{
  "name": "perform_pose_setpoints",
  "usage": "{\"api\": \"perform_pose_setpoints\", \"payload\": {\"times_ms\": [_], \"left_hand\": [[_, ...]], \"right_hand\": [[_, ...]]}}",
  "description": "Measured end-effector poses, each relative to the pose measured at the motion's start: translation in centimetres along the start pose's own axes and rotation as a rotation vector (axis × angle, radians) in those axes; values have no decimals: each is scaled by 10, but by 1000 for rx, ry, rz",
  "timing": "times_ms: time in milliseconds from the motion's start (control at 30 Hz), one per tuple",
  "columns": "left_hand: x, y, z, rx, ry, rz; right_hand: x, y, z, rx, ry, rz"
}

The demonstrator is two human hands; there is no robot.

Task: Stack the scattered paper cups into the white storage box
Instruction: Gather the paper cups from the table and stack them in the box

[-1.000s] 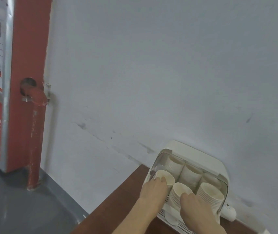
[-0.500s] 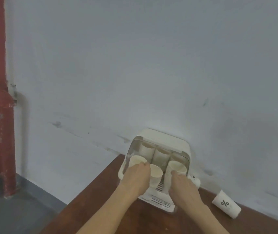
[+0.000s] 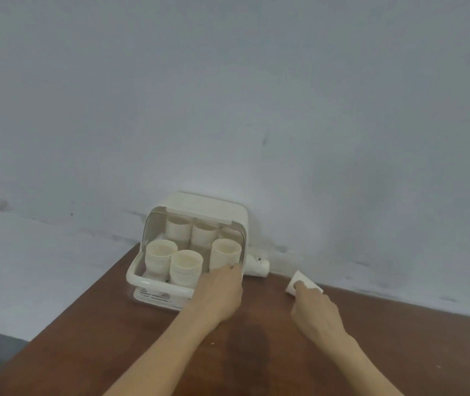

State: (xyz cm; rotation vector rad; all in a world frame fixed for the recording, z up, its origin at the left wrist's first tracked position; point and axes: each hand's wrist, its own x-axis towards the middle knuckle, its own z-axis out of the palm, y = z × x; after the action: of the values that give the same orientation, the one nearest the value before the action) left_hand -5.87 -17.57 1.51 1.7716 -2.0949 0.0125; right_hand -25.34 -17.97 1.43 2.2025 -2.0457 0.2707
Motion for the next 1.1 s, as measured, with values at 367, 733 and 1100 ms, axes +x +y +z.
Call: {"api": "perform_pose_setpoints", "payload": {"times_ms": [367,733,1100], "left_hand": [[26,44,47,-29,-47,75],[40,56,83,-40,-109,78],[59,66,98,-101,-136,31]], "right_hand": [[23,44,32,-83,-38,15],[90,56,61,-171,-49,-170],[127,68,99,-266,-110,-166]]}}
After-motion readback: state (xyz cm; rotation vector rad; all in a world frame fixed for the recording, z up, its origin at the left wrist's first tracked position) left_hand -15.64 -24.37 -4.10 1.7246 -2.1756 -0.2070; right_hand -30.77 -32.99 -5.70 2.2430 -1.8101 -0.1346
